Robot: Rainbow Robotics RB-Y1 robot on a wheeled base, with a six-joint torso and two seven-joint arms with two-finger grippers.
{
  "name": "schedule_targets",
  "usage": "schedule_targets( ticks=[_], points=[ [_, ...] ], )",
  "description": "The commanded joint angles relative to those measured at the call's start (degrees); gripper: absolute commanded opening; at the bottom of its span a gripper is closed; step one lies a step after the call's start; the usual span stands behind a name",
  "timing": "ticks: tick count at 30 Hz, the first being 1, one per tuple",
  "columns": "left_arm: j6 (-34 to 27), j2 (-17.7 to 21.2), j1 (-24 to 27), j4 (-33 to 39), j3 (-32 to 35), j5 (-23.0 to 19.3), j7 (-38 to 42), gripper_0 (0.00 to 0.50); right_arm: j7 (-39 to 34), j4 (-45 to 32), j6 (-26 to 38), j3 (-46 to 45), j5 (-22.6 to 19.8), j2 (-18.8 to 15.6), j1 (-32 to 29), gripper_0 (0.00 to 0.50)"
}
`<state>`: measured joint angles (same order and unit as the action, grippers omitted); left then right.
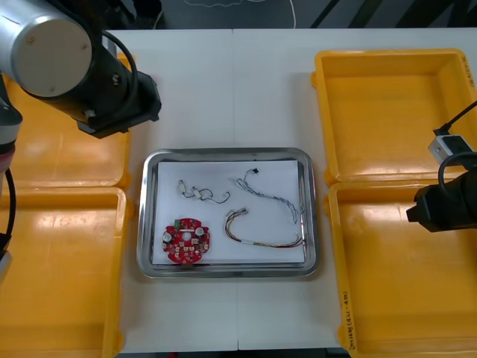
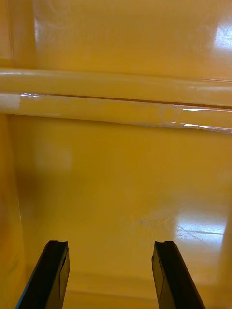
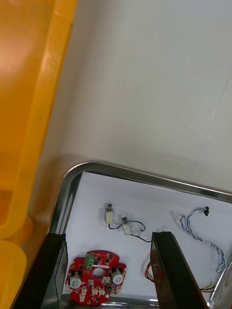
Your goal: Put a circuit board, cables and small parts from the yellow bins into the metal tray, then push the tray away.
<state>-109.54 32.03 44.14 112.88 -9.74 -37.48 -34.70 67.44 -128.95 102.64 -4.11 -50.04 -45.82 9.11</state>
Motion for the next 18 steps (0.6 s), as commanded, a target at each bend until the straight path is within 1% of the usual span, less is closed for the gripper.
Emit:
schedule_targets(
  ticks=[1,2,3,4,6,11,13,18],
  points=[
    [-0.5,5.4,2.3,1.7,3.6,-3.0,-4.8,0.500,2.0,-1.6,-0.4,-2.0,0.2,0.3,-0.6,0.500],
    [-0.5,6.6,2.3,1.6,3.8,-4.1,-5.1,0.500,2.0,-1.6,-0.4,-2.0,0.2,0.3,-0.6,0.500],
    [-0.5,6.6,2.3,1.6,3.8,-4.1,-5.1,0.500,2.0,-1.6,-0.4,-2.0,0.2,0.3,-0.6,0.500],
    [-0.5,8.7,2.4,1.3,4.1,-5.9,-5.6,0.500,2.0,-1.6,-0.4,-2.0,0.2,0.3,-0.6,0.500],
    [-0.5,10.8,2.3,0.9,4.1,-7.7,-6.3,0.500,2.0,-1.6,-0.4,-2.0,0.1,0.3,-0.6,0.500],
    [-0.5,15.3,0.9,-0.7,4.5,-10.9,-11.5,0.500,2.0,-1.7,-0.4,-2.0,-0.1,0.2,-0.7,0.500],
    [-0.5,16.9,-1.0,-0.7,5.7,-11.9,-13.8,0.500,2.2,-1.7,-0.4,-2.0,-0.2,0.3,-0.6,0.500],
    [-0.5,18.2,-7.3,0.2,11.6,-12.9,-20.5,0.500,2.5,-1.6,-0.5,-2.0,-0.7,0.3,-0.6,0.500]
  ],
)
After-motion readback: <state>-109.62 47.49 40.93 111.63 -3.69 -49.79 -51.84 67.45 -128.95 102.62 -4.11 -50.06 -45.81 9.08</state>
